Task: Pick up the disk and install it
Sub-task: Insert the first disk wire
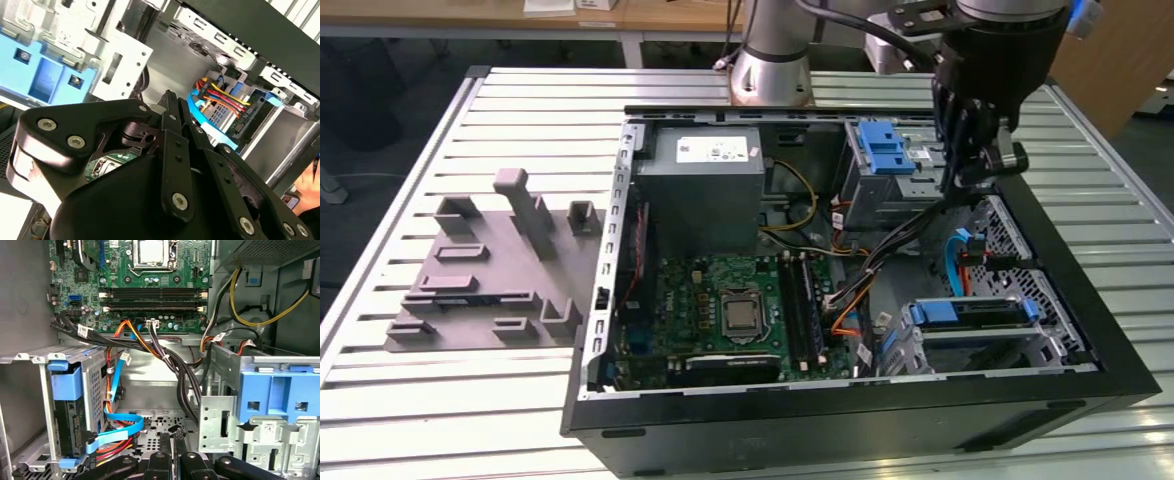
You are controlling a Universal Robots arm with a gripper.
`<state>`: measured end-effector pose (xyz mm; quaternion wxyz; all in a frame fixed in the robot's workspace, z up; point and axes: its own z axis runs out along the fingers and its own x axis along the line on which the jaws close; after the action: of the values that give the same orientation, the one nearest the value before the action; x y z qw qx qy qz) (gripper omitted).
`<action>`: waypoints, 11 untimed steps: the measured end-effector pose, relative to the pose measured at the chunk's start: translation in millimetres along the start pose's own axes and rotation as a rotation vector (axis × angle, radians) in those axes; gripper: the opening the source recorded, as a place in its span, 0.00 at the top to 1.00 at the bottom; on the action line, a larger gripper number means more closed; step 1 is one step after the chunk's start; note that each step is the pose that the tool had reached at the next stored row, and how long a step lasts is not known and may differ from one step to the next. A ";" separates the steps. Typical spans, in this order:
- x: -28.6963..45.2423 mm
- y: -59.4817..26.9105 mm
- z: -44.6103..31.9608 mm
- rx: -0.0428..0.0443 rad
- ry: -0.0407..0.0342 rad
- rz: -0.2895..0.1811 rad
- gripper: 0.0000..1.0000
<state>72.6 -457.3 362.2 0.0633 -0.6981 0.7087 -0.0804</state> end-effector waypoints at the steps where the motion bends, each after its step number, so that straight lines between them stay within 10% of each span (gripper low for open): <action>1: 0.9 -0.5 0.1 -0.0007 0.0000 0.000 0.83; 11: 2.3 -13.4 2.2 -0.0252 0.0007 0.001 0.83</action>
<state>86.2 -459.8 362.8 0.0543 -0.6985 0.7100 -0.0717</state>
